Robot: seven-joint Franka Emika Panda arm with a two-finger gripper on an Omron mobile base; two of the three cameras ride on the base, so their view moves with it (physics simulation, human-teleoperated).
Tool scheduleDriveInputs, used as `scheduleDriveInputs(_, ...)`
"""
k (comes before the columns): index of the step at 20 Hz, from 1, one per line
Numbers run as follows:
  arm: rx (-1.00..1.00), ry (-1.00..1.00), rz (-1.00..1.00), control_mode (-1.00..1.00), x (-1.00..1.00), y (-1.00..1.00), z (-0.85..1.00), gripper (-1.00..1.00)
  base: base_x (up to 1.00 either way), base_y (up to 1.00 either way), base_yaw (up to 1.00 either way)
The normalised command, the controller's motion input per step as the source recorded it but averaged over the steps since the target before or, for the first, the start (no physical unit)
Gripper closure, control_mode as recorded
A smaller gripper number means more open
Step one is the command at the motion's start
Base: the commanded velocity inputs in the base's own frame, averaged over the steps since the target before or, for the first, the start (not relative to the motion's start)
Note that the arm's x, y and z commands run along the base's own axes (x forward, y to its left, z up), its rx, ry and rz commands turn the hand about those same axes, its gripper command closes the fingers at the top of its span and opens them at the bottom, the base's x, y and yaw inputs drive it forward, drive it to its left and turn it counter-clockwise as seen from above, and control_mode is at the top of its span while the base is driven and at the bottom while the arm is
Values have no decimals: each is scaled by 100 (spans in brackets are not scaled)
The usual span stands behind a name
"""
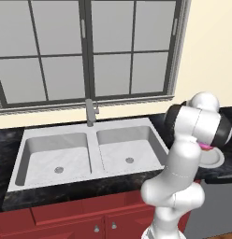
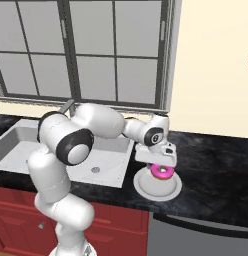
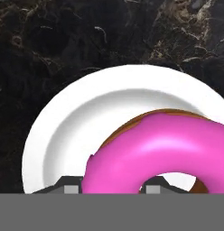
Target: Place the pastries on the plates.
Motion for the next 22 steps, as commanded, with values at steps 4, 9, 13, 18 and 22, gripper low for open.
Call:
scheduleDriveInputs(4,0,0,0,-100,0,-20,-55,100,0,0,0)
scheduleDriveInputs(9,0,0,0,-100,-1,-6,-8,100,0,0,0)
scheduleDriveInputs(13,0,0,0,-100,0,0,0,-100,0,0,0)
scheduleDriveInputs(18,0,0,0,-100,-4,0,0,-100,0,0,0)
scheduleDriveInputs(22,0,-7,0,-100,-25,1,28,-100,0,0,0)
